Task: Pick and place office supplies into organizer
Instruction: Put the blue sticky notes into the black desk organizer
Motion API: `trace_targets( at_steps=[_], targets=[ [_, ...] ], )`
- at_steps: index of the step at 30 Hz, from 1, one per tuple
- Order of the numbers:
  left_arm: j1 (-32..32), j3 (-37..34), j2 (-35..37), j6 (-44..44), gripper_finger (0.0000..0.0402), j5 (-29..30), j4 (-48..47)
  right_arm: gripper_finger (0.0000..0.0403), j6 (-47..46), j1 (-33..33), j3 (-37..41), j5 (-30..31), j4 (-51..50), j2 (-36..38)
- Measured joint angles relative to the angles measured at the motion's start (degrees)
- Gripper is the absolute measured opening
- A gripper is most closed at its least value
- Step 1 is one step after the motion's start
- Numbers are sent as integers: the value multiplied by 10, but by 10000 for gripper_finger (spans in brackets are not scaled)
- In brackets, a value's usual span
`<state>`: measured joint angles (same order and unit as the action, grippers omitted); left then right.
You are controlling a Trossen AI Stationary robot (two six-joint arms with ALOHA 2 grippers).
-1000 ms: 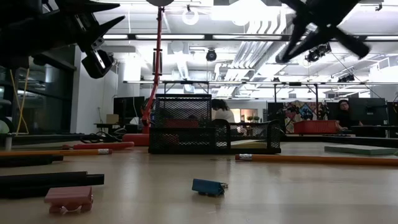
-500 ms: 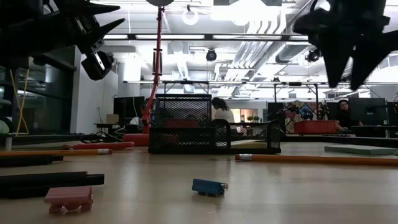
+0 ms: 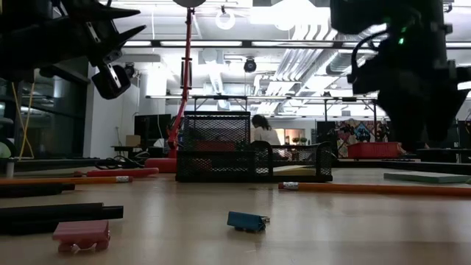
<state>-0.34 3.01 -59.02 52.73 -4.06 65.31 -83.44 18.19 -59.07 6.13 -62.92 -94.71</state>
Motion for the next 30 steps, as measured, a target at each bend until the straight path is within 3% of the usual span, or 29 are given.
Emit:
trace_targets(
  at_steps=[11,30],
  targets=[
    [0,0,0,18,74,-1,-8,266,39,-10,0,47,9,-91],
    [0,0,0,20,74,6,-13,266,112,-26,0,99,-44,-101]
  ],
)
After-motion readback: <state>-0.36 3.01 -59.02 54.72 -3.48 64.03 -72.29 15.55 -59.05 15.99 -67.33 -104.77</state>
